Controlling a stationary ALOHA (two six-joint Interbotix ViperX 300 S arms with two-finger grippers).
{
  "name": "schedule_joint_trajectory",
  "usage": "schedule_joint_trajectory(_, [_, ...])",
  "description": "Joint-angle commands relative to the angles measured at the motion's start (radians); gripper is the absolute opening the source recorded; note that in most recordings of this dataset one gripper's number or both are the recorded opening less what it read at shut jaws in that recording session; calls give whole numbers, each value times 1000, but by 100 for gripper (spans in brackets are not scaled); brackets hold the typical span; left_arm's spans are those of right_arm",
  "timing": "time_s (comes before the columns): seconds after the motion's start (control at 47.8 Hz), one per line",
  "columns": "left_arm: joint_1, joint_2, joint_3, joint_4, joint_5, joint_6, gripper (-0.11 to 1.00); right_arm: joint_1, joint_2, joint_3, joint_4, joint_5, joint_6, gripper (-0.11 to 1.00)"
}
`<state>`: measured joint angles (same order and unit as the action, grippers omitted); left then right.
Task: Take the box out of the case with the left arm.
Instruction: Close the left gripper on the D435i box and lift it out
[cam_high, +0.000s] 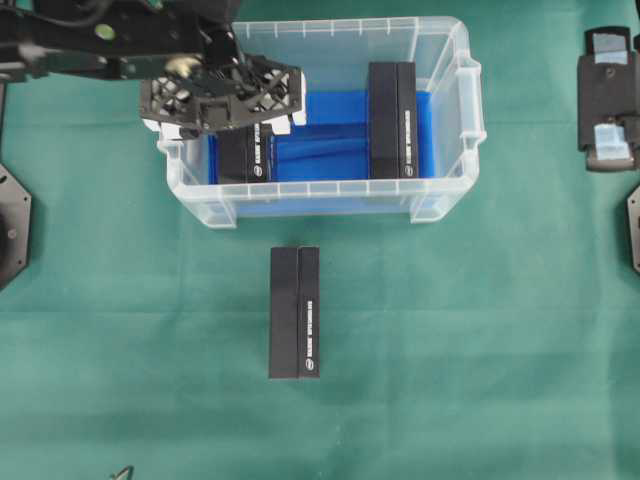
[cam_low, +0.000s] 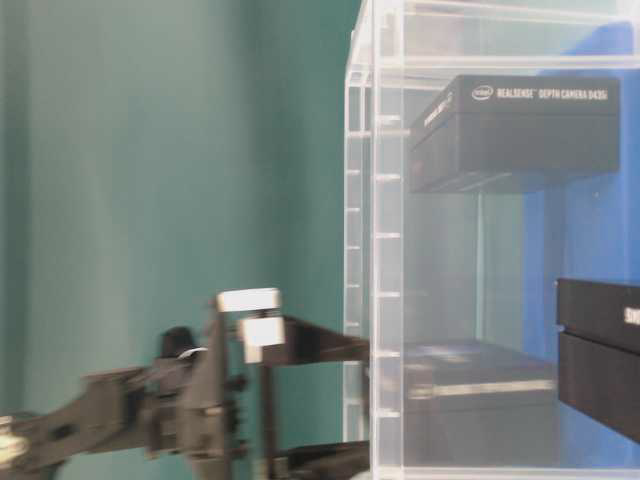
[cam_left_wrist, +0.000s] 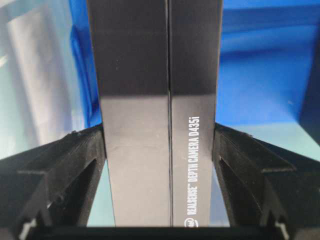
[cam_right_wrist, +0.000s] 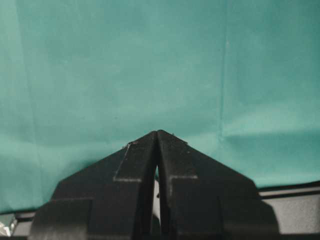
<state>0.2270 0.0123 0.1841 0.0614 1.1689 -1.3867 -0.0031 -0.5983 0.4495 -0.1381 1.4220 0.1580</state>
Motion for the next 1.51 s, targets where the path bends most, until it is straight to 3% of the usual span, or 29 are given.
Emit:
schedule_joint_trajectory(0.0, [9,-69,-64,-3,52,-2,63,2,-2,-11,-2,-5,-2,3])
schedule_joint_trajectory(0.691, [44,-147,-394,0,350,14,63,2,-2,-11,-2,-6,-3,3])
schedule_joint_trajectory(1.486, [44,-143,-408,5,365,17,63,2,-2,-9,-3,-5,0,3])
